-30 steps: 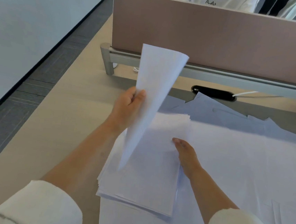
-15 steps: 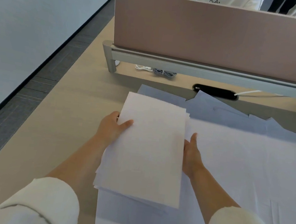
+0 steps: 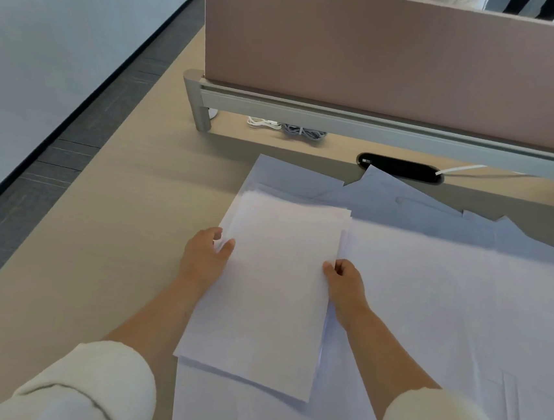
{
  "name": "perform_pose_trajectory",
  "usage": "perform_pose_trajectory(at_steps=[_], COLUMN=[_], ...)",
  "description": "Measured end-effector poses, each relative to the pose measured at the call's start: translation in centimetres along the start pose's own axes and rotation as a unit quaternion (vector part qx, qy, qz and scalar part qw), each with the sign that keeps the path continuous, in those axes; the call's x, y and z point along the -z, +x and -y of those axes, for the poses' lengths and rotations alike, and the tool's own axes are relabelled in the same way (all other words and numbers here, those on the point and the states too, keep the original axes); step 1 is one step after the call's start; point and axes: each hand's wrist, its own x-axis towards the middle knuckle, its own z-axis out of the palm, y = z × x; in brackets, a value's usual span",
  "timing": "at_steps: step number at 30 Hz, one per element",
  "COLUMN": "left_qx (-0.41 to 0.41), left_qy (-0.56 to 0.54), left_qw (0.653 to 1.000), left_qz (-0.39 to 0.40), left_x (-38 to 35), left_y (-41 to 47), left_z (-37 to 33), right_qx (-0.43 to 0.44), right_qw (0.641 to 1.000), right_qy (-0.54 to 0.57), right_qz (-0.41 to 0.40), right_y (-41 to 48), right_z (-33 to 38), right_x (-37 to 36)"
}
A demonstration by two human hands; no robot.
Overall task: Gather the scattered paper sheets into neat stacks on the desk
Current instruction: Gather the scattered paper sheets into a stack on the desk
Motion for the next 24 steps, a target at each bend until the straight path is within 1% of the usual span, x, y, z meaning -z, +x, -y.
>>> perform_pose_trajectory(at_steps=[3,7,11,14,18,20,22,24], left_qx=[0.004,0.002,0.03,0.046,0.053,0.059,0.065,0.067], left_qy=[0.07,0.152,0.17,0.166,0.173,0.165,0.153,0.15], left_qw=[0.997,0.987,0.984,0.983,0.981,0.982,0.984,0.985], left_qz=[0.033,0.057,0.047,0.057,0.066,0.064,0.058,0.051], left_x=[-0.2,-0.6,-0.7,-0.7,-0.8,-0.8,-0.8,-0.9], left_y=[-0.2,-1.1,-1.1,-1.1,-0.9,-0.7,-0.6,-0.7], left_z=[0.3,0.2,-0.2,-0.5,-0.6,-0.6,-0.6,-0.5], right_qx=[0.009,-0.009,-0.021,-0.041,-0.043,-0.039,-0.043,-0.036], right_qw=[0.999,0.998,0.996,0.991,0.993,0.985,0.969,0.966], right_qy=[-0.023,-0.022,-0.005,0.066,0.1,0.165,0.219,0.208], right_qz=[-0.03,-0.056,-0.088,-0.106,-0.048,0.025,0.109,0.148], right_y=[0.0,0.0,0.1,0.0,-0.2,-0.3,-0.5,-0.4], right_z=[0.1,0.3,0.5,0.8,0.9,0.9,0.9,0.6], right_x=[-0.3,-0.9,-1.4,-1.8,-1.7,-1.0,-0.3,-0.4])
